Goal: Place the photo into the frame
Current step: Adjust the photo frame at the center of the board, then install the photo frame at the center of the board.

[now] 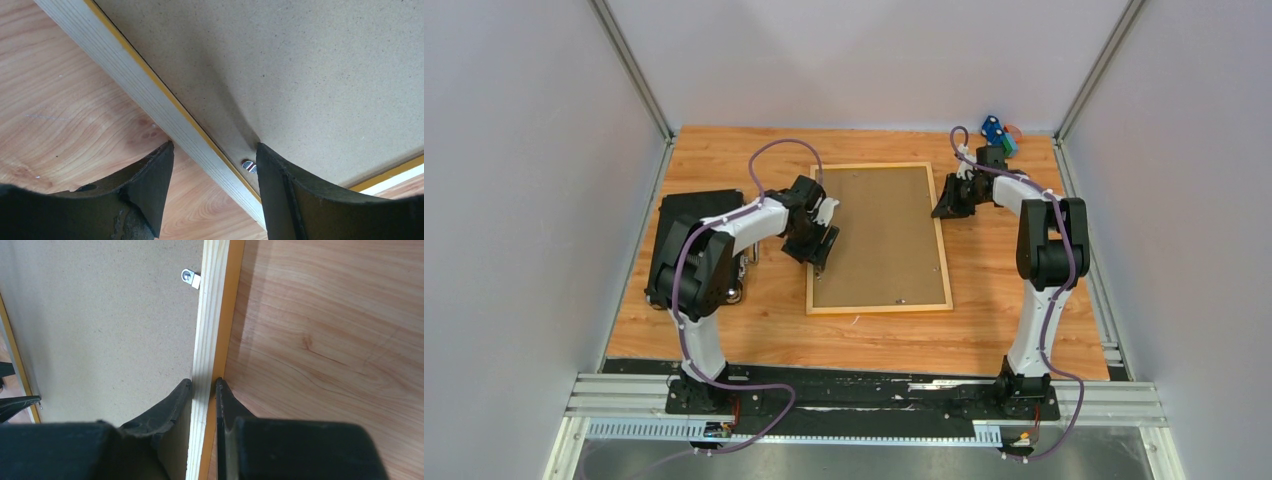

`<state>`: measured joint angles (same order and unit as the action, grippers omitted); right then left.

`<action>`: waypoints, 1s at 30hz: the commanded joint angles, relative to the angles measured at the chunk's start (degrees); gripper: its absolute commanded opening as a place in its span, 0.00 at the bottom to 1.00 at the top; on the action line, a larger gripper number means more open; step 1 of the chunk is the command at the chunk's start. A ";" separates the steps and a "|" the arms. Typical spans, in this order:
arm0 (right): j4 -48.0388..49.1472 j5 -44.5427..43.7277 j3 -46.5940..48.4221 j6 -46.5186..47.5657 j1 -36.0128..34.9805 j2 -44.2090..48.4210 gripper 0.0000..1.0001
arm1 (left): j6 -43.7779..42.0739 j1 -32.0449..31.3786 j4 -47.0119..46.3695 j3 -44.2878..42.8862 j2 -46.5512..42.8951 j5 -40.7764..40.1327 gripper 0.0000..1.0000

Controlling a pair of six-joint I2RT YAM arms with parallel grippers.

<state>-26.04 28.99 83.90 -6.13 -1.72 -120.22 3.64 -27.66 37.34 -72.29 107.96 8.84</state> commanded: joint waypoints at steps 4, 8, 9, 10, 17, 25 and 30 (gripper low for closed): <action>-2.03 -4.47 -1.58 1.56 1.12 0.38 0.00 | -1.41 -0.90 -0.55 3.96 -2.21 -0.85 0.68; -2.04 -4.38 -1.61 1.56 1.14 0.32 0.00 | -2.62 -0.98 -0.64 5.19 -4.17 0.16 0.68; -2.04 -4.38 -1.66 1.56 1.15 0.27 0.00 | -2.81 -0.99 -0.39 5.29 -4.39 0.15 0.68; -2.07 -4.38 -1.68 1.60 1.12 0.26 0.00 | -3.01 -0.99 -0.28 5.30 -4.70 0.10 0.68; -1.95 -4.37 -1.74 1.73 1.10 0.32 0.00 | -3.55 -0.99 0.20 6.24 -5.83 -0.53 0.65; -1.65 -4.21 -2.21 1.82 1.10 0.33 0.00 | -3.55 -0.96 0.17 6.18 -5.20 -1.34 0.55; -1.56 -3.90 -2.42 1.91 1.10 0.10 0.00 | -4.68 -0.91 0.21 5.87 -4.91 -1.76 0.48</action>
<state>-25.23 29.06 83.24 -6.13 -1.69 -119.90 1.48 -28.47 36.03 -67.11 103.72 9.98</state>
